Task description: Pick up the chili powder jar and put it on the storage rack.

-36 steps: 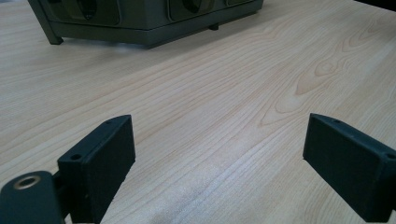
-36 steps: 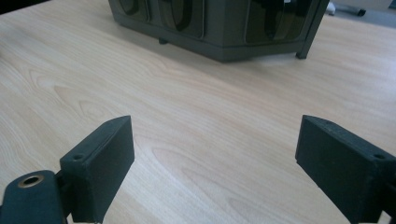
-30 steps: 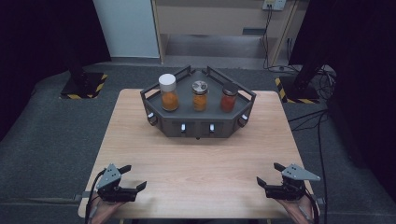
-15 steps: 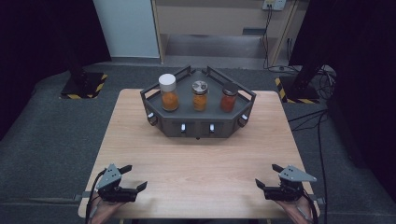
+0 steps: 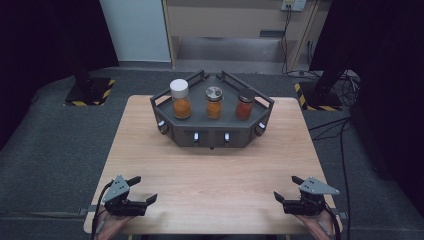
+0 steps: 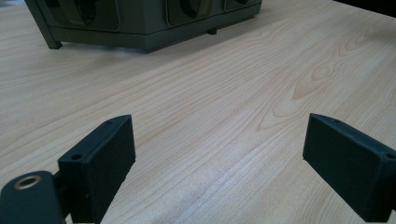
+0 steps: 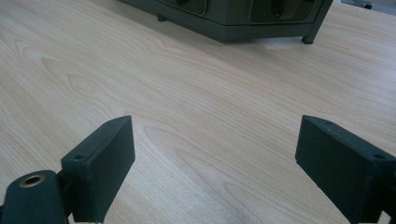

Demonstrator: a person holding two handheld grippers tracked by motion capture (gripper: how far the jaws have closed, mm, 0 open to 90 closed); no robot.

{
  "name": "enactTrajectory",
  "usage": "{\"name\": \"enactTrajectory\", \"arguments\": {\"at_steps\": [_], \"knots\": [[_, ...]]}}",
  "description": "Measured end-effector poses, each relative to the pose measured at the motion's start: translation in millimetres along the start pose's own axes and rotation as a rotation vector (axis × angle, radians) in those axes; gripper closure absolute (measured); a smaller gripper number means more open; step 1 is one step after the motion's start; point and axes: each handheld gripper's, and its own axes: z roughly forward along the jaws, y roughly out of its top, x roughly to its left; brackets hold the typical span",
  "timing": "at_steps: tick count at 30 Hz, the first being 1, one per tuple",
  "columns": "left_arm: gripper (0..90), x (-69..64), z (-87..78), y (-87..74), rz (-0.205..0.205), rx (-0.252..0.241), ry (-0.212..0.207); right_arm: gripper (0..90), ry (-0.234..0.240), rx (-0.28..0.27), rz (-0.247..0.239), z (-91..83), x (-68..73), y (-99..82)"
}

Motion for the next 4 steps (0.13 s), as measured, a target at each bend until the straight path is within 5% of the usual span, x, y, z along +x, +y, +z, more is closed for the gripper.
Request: {"name": "enactTrajectory", "arguments": {"at_steps": [4], "knots": [[8.3, -0.1, 0.0, 0.0, -0.002, 0.000, 0.000, 11.8, 0.001, -0.001, -0.007, -0.5, 0.8, 0.2]]}}
